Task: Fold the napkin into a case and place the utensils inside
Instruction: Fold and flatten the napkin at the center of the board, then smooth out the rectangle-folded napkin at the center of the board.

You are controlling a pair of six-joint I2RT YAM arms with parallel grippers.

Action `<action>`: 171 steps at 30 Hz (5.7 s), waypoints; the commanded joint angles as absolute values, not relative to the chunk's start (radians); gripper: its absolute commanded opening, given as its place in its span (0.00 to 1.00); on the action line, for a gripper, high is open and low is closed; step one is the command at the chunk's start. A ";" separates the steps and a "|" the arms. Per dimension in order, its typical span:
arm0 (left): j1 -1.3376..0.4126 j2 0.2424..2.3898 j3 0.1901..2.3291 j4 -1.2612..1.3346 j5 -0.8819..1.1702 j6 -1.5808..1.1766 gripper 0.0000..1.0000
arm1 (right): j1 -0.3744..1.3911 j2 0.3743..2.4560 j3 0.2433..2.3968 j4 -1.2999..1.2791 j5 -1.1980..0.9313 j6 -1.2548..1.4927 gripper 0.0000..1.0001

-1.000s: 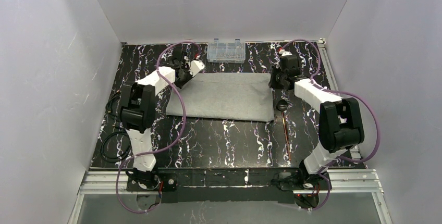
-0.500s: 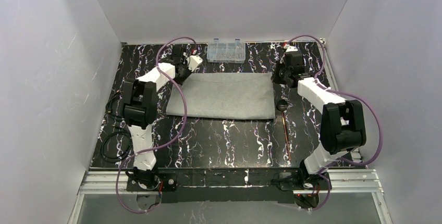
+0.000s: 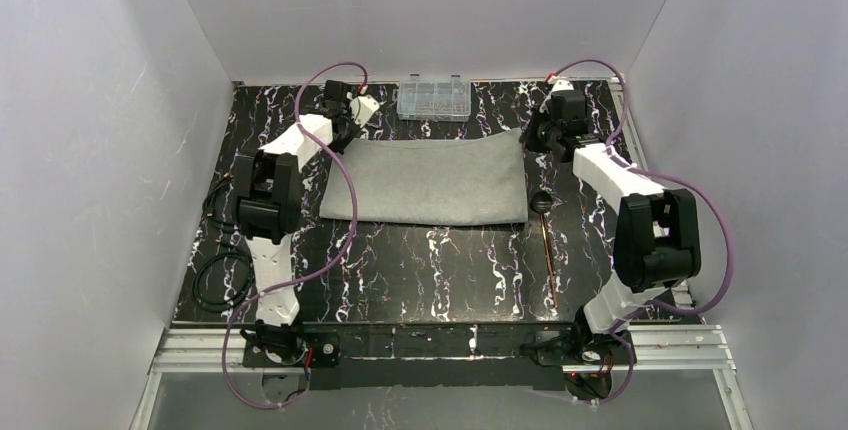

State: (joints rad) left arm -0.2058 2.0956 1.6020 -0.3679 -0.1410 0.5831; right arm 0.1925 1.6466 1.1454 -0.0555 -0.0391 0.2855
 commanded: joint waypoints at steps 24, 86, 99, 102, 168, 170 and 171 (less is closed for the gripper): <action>-0.210 2.128 1.609 -0.317 -0.233 0.557 0.04 | 0.139 1.858 1.273 0.047 -0.103 0.293 0.01; -0.287 2.049 1.526 -0.396 -0.169 0.548 0.15 | 0.143 1.679 1.097 0.405 -0.237 0.264 0.01; -0.285 2.097 1.503 -0.346 -0.240 0.574 0.15 | 0.144 1.962 1.304 0.132 -0.095 0.228 0.01; -0.284 2.116 1.512 -0.343 -0.270 0.573 0.14 | 0.145 1.968 1.336 0.074 -0.048 0.213 0.01; -0.385 1.683 1.346 -0.721 0.431 0.404 0.29 | 0.481 1.882 1.172 0.244 -0.649 0.725 0.22; -0.376 1.715 1.315 -0.725 0.413 0.405 0.27 | 0.522 1.924 1.208 0.187 -0.692 0.717 0.21; -0.359 1.730 1.309 -0.726 0.423 0.396 0.26 | 0.533 1.947 1.228 0.168 -0.711 0.711 0.21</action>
